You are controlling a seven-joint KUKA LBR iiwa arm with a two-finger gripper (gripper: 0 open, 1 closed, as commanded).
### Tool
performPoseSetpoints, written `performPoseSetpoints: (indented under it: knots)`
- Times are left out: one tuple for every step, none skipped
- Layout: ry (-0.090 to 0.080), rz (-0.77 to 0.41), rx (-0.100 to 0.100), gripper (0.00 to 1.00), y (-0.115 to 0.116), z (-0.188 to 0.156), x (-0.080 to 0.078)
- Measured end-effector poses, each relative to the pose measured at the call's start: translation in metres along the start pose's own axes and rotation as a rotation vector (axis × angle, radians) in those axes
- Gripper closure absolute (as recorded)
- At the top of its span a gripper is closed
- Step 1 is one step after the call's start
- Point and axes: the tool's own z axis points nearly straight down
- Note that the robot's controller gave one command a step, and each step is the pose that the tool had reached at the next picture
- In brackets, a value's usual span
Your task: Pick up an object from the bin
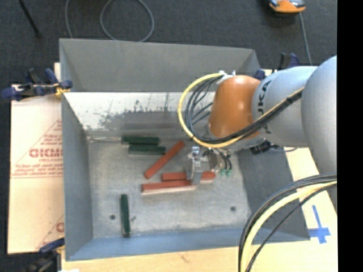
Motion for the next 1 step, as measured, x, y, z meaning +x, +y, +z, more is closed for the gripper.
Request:
performPoseSetpoints:
  knots:
    - [0.0, 0.0, 0.0, 0.0, -0.0002, 0.0028, 0.001]
